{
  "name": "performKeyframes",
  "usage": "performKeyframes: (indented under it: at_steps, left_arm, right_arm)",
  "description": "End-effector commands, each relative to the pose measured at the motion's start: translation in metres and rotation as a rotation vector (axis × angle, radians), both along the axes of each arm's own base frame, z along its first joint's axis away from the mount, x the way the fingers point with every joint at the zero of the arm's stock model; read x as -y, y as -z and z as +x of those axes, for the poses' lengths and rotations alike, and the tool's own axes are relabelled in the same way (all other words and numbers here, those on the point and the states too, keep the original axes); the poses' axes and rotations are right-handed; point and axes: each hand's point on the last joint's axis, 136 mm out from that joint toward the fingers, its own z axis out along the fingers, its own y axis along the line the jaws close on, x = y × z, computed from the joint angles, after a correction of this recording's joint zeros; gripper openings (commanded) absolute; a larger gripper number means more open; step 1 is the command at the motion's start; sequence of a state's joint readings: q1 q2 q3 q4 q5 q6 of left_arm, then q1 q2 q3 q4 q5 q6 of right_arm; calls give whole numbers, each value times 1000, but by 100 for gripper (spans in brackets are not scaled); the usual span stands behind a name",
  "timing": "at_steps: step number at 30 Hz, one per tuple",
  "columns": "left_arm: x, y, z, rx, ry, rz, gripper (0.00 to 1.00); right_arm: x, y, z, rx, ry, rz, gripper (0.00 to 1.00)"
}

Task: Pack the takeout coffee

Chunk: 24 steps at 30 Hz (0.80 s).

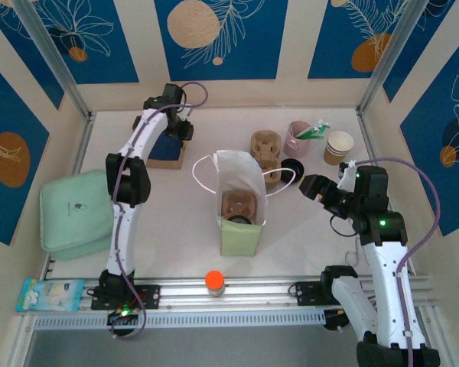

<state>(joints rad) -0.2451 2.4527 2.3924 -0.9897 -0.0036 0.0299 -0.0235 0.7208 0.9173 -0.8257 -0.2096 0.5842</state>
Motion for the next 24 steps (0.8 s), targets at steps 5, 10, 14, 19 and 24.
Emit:
performKeyframes:
  at_steps: [5,10,14,19,24]
  left_arm:
    - [-15,40,-15,-98,0,102,42]
    - [-15,45,-16,-103,0,112,39]
    - [-16,44,-14,-95,-5,114,33]
    - [-18,40,-13,-85,-9,123,20]
    - [-20,35,-12,-71,-11,129,12]
  right_arm:
    - [-1,4,-4,2,-9,-7,86]
    - [0,5,-4,0,-5,-11,86]
    - [0,5,-4,1,-4,-9,86]
    - [0,6,-4,-3,-3,-8,86]
    - [0,6,-4,-1,-4,-8,86]
